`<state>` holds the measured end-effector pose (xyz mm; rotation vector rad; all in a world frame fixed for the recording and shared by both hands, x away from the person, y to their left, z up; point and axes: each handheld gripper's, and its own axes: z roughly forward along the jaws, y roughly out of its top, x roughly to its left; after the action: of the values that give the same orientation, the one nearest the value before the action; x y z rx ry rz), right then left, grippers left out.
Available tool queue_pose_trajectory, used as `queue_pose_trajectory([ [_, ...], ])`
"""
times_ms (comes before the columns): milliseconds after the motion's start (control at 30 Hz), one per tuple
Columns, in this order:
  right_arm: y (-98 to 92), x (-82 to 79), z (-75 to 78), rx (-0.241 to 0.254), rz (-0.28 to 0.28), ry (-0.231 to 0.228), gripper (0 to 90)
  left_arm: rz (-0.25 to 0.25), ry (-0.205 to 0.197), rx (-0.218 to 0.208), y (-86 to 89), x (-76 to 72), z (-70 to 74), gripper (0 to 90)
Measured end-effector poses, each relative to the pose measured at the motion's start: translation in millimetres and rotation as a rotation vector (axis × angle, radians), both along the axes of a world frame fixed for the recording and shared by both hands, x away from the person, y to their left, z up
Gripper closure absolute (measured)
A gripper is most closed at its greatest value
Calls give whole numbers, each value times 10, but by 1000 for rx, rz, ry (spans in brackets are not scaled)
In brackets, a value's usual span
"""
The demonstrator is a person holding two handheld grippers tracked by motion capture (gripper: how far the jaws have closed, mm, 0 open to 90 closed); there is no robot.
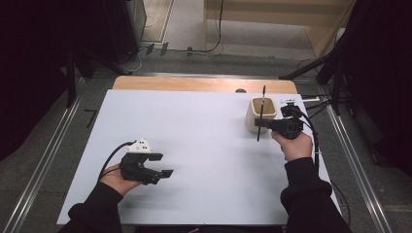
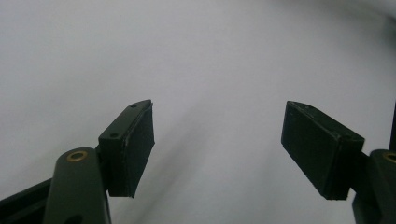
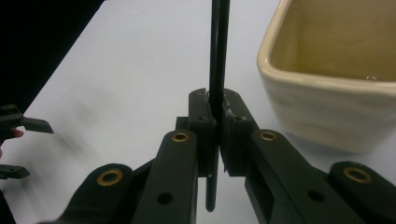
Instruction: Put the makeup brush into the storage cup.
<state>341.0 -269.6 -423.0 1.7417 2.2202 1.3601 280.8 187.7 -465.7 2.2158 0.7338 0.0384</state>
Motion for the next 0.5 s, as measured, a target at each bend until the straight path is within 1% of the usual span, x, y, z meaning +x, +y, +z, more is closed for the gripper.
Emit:
queue_pose_trajectory([
  [200,-47,119,121,-13,-16,-3,863,-3,5,-3,-1,-2,0,260],
  [333,-75,212,200,-33,-19,-3,864,-9,6,-5,-8,-3,-3,262],
  [400,-75,241,226,-36,-21,-2,863,-8,7,-11,-10,-6,-4,262],
  [500,-77,291,272,-34,-24,-8,863,-8,7,-7,-4,-5,3,262],
])
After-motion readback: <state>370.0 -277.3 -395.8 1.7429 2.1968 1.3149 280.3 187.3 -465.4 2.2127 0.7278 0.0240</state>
